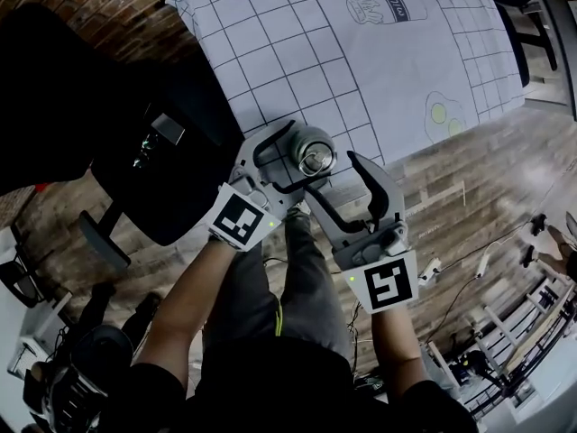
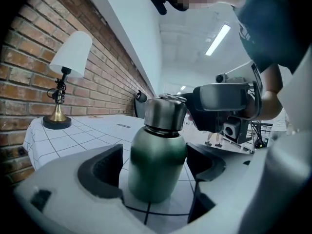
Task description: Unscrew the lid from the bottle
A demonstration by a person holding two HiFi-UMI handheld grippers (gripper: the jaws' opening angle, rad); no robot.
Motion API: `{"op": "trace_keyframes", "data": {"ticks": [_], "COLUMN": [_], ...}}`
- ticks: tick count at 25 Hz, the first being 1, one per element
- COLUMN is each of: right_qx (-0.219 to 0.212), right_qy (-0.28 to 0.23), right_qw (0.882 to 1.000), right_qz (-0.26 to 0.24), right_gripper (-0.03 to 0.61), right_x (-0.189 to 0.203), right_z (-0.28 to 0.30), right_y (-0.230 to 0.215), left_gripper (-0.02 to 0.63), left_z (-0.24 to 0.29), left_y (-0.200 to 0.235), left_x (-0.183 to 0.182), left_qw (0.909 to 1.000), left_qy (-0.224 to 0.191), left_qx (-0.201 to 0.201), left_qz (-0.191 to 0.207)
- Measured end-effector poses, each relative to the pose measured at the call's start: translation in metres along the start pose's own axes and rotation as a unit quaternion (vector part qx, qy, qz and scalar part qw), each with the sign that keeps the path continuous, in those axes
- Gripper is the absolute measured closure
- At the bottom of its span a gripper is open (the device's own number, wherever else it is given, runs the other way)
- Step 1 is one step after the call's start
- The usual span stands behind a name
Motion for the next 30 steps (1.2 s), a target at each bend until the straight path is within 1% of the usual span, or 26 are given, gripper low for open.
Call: {"op": "trace_keyframes", "data": {"ticks": [2,5,7,12,18,23,25,27,30], "right_qx": [-0.003,-0.004,-0.004,0.000,0.003,0.018,0.008,-0.011,-0.057], "right_qy": [0.003,0.001,0.003,0.007,0.007,0.009,0.007,0.007,0.010], "right_qw": [1.000,1.000,1.000,1.000,1.000,1.000,1.000,1.000,0.998], "right_qz": [-0.004,-0.015,-0.023,-0.023,-0.017,-0.024,-0.023,-0.023,-0.032], "right_gripper": [0.299,0.298,0.298,0.298,0.298,0.308,0.310,0.310,0.310], "right_x": [0.002,0.003,0.005,0.011,0.014,0.017,0.017,0.017,0.019], "right_z": [0.005,0.012,0.017,0.024,0.032,0.036,0.036,0.036,0.035], "right_y": [0.000,-0.001,0.000,-0.001,0.001,-0.002,-0.003,-0.002,-0.002], "left_gripper": [0.229,0.230,0.230,0.232,0.233,0.233,0.233,0.233,0.233], "left_z": [0.004,0.010,0.013,0.012,0.012,0.012,0.012,0.012,0.012], "left_y": [-0.001,-0.005,-0.006,-0.003,-0.003,-0.003,-0.003,-0.003,-0.003], "left_x": [-0.002,-0.004,-0.004,-0.006,-0.006,-0.005,-0.006,-0.006,-0.006], "left_qw": [0.9999,0.9990,0.9983,0.9984,0.9986,0.9985,0.9985,0.9985,0.9985], "left_qy": [-0.005,-0.012,-0.017,-0.029,-0.027,-0.029,-0.029,-0.029,-0.029], "left_qx": [0.005,0.011,0.011,0.016,0.017,0.019,0.020,0.020,0.020], "left_qz": [0.008,0.041,0.055,0.046,0.043,0.042,0.042,0.043,0.042]}}
Point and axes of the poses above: the fingertips, and each gripper's own axes: z forward along the fingers, y to its left, x out of its underside, the point moved 2 cm from there along -z, backward along the fingers, and after that the axes turned 2 degrees about -z, right-handed, at the moved point
